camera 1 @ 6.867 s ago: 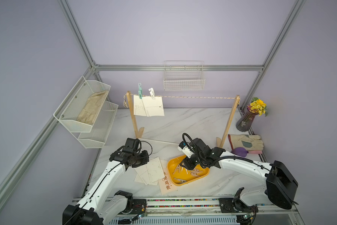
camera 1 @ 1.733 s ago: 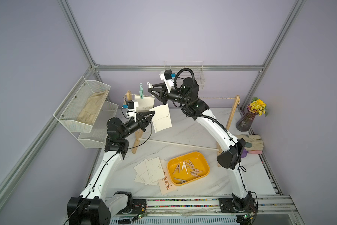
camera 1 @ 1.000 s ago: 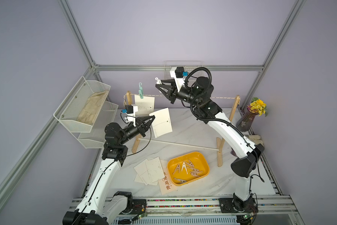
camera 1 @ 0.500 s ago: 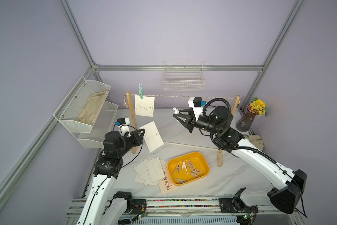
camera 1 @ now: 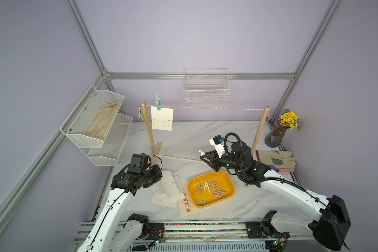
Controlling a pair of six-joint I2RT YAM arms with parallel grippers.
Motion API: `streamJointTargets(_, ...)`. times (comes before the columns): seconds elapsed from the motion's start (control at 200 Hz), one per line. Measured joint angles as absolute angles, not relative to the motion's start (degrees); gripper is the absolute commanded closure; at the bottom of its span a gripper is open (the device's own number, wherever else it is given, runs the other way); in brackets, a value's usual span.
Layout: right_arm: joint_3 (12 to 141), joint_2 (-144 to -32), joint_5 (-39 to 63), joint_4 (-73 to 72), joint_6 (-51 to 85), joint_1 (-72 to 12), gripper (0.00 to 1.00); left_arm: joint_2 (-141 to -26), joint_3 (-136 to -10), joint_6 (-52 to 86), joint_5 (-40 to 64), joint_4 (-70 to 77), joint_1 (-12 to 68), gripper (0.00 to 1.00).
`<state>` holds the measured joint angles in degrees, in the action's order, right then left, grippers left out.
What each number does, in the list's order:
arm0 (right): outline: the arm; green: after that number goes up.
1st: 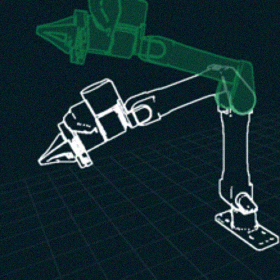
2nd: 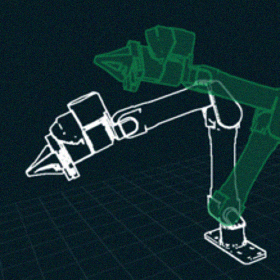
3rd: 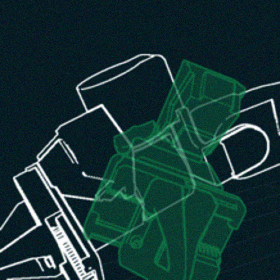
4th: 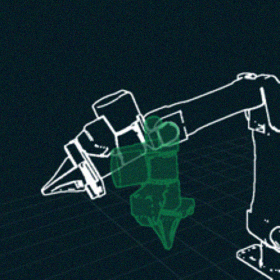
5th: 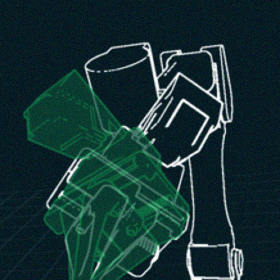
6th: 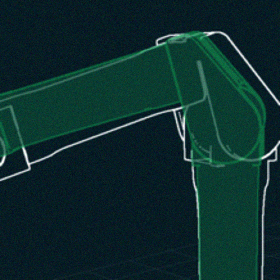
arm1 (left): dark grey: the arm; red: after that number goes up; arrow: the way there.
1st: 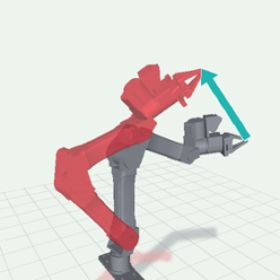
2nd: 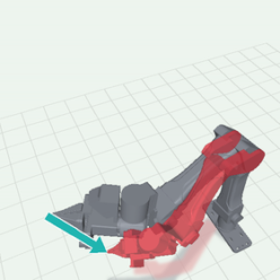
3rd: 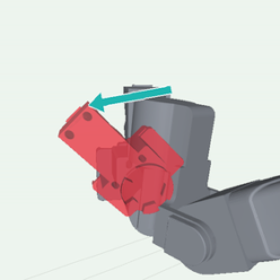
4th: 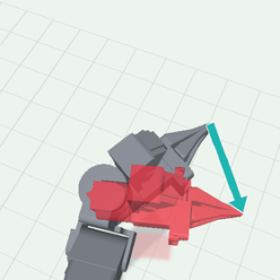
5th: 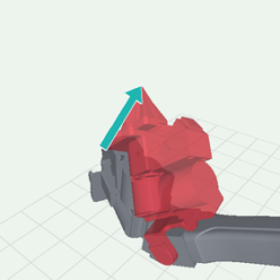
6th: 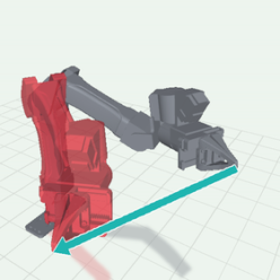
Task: Remove the postcards from the strings
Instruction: Place the clamp in the storage box.
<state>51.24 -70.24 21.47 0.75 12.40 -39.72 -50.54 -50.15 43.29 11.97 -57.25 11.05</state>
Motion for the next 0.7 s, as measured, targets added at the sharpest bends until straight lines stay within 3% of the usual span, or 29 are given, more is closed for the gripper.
streamJointTargets(0.295,45.7,-72.6,20.6,6.0,14.6,-43.2,0.84,-54.1,-50.3,40.8,12.5,-62.1,14.2,0.94)
streamJointTargets(0.525,41.9,-73.9,21.8,8.6,16.8,-45.3,0.84,-56.1,-50.2,40.2,18.6,-59.8,14.6,0.94)
streamJointTargets(0.7,41.6,-74.2,21.9,9.5,17.4,-46.0,0.71,-58.3,-49.9,39.2,21.9,-58.4,14.8,0.94)
